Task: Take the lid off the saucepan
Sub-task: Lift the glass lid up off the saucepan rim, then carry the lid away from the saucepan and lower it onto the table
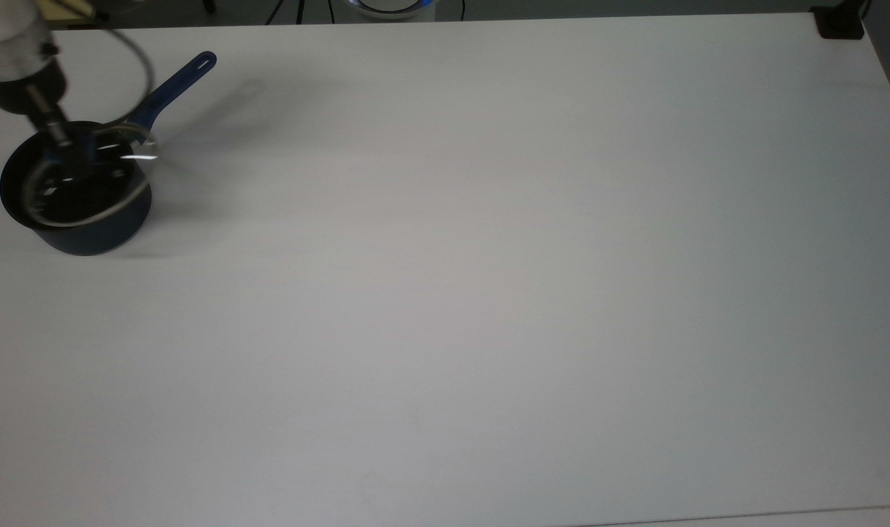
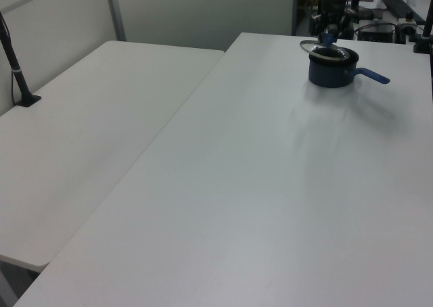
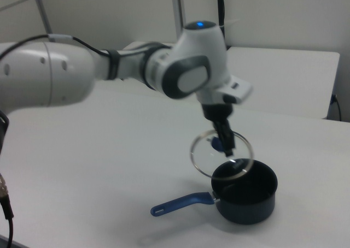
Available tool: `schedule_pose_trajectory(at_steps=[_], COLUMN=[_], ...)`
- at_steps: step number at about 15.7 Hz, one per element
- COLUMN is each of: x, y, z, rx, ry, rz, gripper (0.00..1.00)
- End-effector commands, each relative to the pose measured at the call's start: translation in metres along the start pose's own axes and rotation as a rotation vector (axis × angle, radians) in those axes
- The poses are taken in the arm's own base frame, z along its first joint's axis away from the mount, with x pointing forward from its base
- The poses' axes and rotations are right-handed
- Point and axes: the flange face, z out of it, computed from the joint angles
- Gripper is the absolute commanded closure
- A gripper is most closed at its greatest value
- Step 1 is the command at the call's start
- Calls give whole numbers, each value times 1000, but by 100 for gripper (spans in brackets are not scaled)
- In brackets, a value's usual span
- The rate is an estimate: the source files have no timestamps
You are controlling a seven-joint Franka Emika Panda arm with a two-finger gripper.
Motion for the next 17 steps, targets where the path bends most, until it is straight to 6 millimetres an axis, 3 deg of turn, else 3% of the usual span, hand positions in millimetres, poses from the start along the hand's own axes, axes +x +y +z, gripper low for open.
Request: schedule_pose_trajectory(at_steps=[1, 4, 6, 8, 11, 13, 17], x=[-59, -109, -150, -199, -250, -271, -281], y=[-72, -132, -160, -185, -209, -223, -237], z=[-40, -50, -39, -16, 12, 26, 65], rx=[8, -11, -39, -95, -118, -114, -126], ry=[-51, -62, -85, -114, -139, -125, -100], rz=[-249, -374, -458, -563, -660, -666, -660], gripper=[56, 56, 56, 56, 56, 56, 55])
